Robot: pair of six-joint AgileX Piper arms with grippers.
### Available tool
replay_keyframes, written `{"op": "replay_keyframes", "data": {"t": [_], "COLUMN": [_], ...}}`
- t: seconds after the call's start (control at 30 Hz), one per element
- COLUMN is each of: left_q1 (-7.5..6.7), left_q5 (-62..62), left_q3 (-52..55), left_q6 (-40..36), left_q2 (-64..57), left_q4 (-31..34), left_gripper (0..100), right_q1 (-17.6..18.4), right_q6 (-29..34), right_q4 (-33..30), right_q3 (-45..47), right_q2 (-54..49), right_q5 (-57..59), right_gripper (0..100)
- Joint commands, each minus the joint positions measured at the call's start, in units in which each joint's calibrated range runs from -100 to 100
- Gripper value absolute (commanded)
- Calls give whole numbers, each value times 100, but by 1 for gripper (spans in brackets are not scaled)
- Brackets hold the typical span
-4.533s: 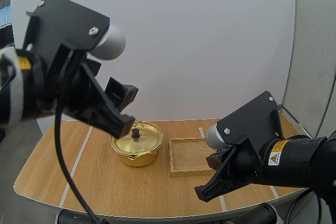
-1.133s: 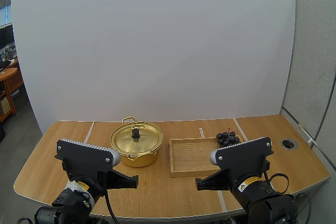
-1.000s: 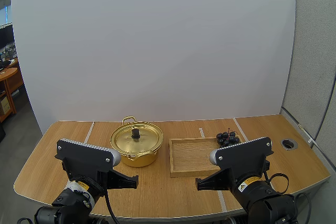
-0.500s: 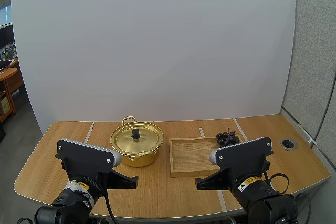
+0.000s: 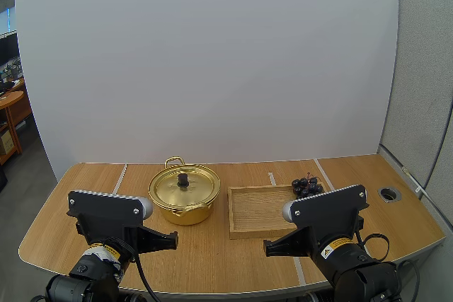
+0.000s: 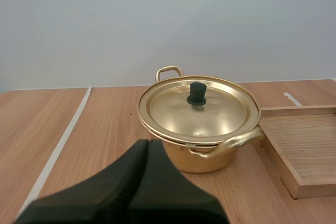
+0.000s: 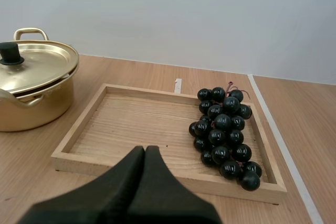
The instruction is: Open the pot, put the pineapple inside, and close it
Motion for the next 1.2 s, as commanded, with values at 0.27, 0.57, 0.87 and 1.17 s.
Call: {"op": "replay_keyframes", "data": {"t": [0.27, 0.57, 0.87, 1.17], "left_q1": [8, 8, 8, 8], "left_q5": [-224, -224, -224, -224], "left_q3": [21, 21, 21, 21], "left_q6": [-110, -110, -110, -110], "left_q2": [-20, -20, -20, -20], "left_q4": [93, 93, 93, 93], "left_gripper": [0, 0, 0, 0], "right_q1": [-22, -22, -22, -22], "right_q6": [-3, -3, -3, -3], "right_q4": [-6, -6, -6, -6], "right_q3": [0, 0, 0, 0], "right_q2": [-34, -34, -34, -34], "right_q5": [-74, -74, -74, -74], "right_gripper": [0, 0, 0, 0]}}
